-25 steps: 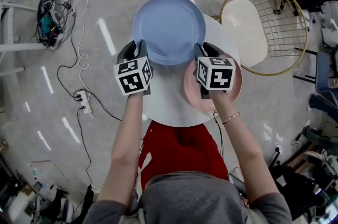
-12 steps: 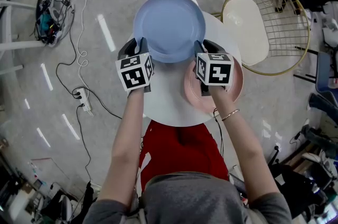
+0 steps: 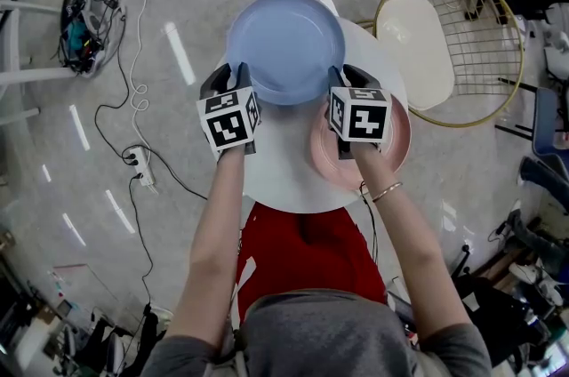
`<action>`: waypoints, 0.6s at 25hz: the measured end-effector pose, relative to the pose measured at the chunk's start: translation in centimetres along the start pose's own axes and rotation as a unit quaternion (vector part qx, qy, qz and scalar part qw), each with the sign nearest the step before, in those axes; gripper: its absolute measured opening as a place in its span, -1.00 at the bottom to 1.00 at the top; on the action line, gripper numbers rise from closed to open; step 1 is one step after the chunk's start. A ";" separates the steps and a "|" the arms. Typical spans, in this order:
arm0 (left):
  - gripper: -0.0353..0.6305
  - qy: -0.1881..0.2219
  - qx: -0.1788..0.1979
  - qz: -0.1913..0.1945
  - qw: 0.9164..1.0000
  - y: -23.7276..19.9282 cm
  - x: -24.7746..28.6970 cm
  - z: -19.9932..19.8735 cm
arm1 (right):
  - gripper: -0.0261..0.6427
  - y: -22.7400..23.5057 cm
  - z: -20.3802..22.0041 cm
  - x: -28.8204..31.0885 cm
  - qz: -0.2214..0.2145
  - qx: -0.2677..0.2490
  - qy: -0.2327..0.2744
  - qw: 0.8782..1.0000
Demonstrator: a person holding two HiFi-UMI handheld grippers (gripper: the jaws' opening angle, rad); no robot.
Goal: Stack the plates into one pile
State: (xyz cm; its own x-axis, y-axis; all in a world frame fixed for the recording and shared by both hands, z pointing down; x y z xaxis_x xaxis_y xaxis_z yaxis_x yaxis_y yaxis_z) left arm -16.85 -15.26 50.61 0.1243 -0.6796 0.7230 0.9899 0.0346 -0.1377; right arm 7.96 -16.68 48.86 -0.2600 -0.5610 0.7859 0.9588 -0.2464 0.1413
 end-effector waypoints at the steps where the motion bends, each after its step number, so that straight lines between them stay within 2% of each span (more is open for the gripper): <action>1: -0.53 -0.002 0.001 -0.001 1.000 0.0 0.0 0.1 | -0.62 0.0 0.0 0.0 0.001 -0.003 0.001 1.000; 15: -0.50 0.013 -0.006 -0.010 1.000 0.0 -2.3 0.5 | -0.63 0.9 0.1 -1.7 0.014 0.010 0.051 0.999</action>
State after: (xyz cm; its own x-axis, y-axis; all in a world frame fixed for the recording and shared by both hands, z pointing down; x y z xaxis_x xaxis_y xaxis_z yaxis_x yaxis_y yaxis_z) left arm -17.10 -13.31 49.26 0.1020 -0.6988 0.7080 0.9913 0.0118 -0.1312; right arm 9.28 -15.86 47.71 -0.2421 -0.6455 0.7244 0.9678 -0.2140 0.1327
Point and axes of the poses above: the fingertips, and each gripper's own axes: x forward along the fingers, y to its right, z out of its underside, the point moved 9 cm from there along -x, backward along the fingers, and after that the axes turned 2 degrees about y, right-handed, at the moved point
